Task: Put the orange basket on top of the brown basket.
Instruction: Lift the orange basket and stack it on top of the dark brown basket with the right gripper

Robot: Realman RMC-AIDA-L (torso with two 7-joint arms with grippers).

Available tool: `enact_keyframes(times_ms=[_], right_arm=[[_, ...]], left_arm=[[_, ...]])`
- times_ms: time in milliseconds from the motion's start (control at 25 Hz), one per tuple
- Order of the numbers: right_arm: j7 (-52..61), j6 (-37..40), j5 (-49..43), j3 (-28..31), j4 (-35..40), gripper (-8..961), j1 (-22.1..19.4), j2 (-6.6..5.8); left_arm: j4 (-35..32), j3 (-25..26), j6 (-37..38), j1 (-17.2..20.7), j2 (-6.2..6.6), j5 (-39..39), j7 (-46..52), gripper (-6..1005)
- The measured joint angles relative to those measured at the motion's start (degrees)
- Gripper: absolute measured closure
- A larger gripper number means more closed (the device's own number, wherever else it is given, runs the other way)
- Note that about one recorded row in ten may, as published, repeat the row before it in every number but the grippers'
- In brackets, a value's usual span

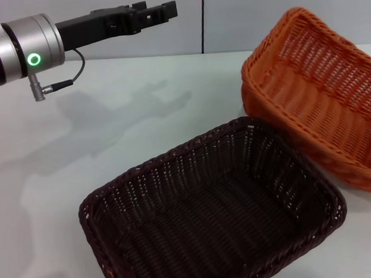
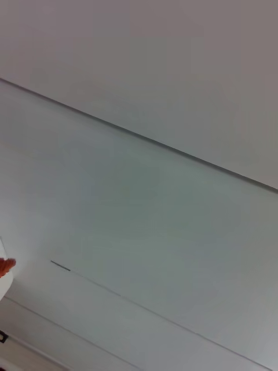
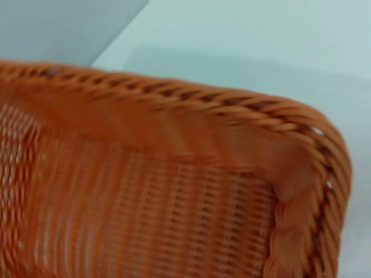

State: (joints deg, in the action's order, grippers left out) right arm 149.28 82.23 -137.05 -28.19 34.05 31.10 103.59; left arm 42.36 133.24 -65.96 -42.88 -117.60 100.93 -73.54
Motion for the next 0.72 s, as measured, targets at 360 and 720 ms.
enact_keyframes(times_ms=[360, 720], right_arm=[[-7.89, -3.47, 15.16, 1.45, -0.44, 757, -5.12, 2.33], [-18.04, -4.06, 30.56, 5.56, -1.7, 774, -8.87, 4.81]], left_arm=[[0.01, 0.0, -0.42, 0.61, -0.04, -0.14, -0.02, 173], [-0.63, 0.0, -0.41, 0.87, -0.15, -0.19, -0.02, 173]])
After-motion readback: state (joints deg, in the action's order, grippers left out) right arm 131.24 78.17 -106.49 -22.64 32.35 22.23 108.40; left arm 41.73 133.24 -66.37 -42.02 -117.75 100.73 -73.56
